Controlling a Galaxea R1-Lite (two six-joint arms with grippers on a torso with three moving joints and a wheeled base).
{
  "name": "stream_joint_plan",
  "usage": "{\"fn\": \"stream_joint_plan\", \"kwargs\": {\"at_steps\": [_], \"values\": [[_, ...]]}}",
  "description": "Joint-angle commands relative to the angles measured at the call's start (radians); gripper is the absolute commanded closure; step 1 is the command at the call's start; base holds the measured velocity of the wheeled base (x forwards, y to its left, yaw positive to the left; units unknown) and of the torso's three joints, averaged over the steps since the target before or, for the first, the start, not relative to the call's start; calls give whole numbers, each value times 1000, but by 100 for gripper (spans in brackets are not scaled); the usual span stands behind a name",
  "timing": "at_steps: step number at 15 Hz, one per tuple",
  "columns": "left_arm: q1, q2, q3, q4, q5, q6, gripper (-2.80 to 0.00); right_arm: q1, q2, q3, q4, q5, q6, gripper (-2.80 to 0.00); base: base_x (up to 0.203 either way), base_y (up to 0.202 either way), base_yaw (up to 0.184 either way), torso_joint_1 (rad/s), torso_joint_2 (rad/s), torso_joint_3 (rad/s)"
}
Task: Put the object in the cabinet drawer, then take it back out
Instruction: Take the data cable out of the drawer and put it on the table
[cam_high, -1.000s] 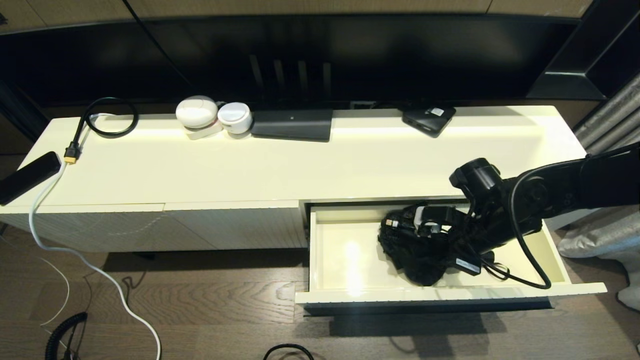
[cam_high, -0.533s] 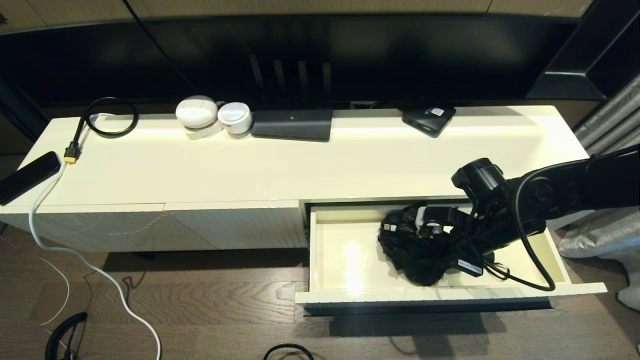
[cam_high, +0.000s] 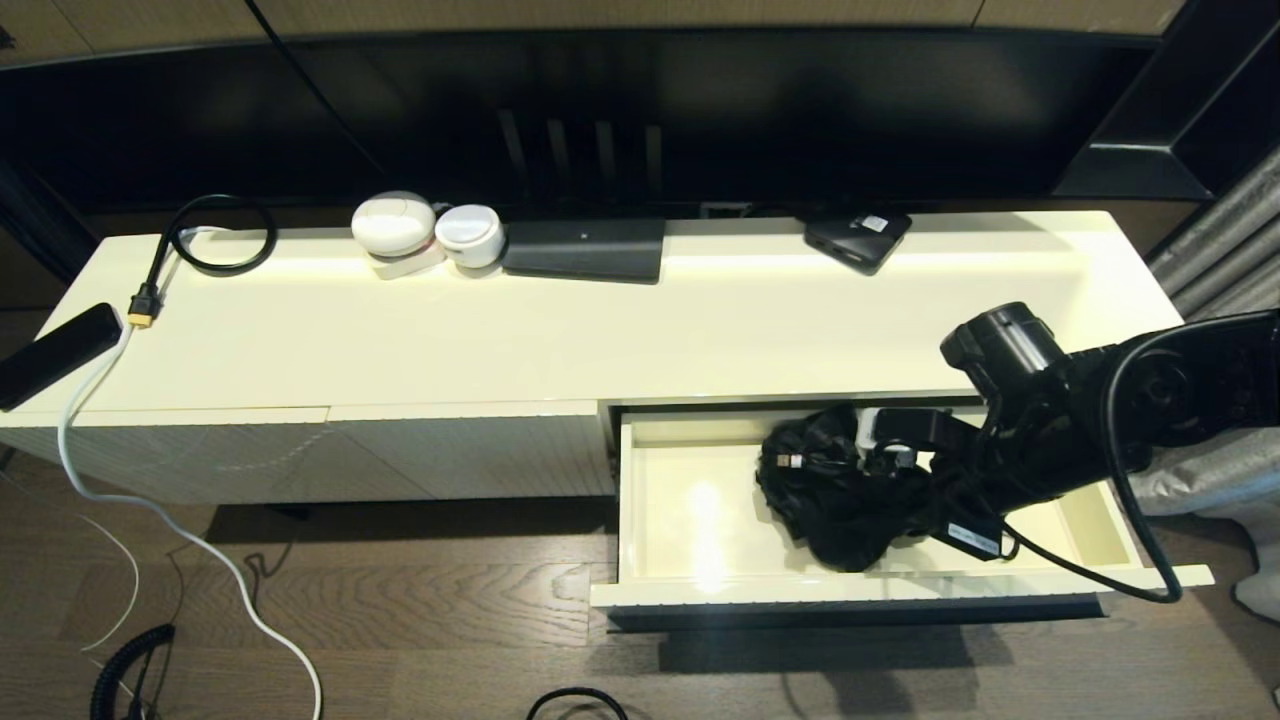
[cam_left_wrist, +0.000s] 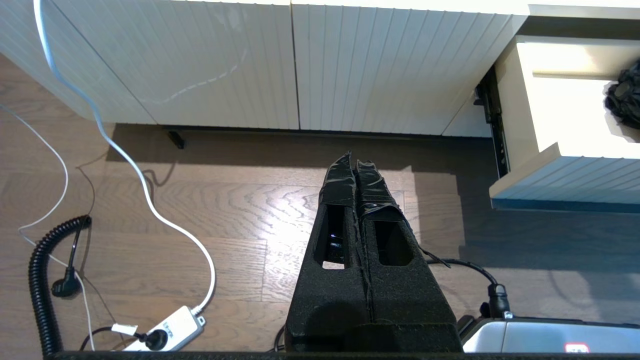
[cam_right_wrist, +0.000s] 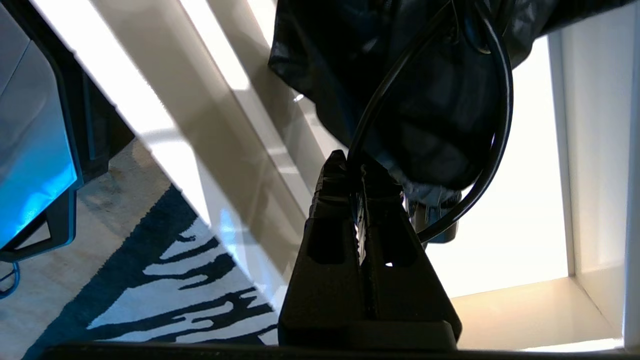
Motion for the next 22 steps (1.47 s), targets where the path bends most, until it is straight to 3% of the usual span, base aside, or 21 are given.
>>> {"fn": "stream_joint_plan", "kwargs": {"at_steps": [1,7,10,14,22], "values": [[1,0,0,-1,1,-1,0,0,-82,52,-6,0,-9,0,0,0,0,0,0,0],[0,0,0,-1,1,-1,0,14,-262,155,-60,-14,-16,0,0,0,0,0,0,0],[0,0,0,-2,1,-1,0,76,-304,156,-125,-65,-15,0,0,0,0,0,0,0],[0,0,0,-1,1,-1,0,162,-221,68,-199,-180,47,0,0,0,0,0,0,0],[0,0,0,-1,1,-1,0,195,107,-183,-332,-267,116,0,0,0,0,0,0,0]]}}
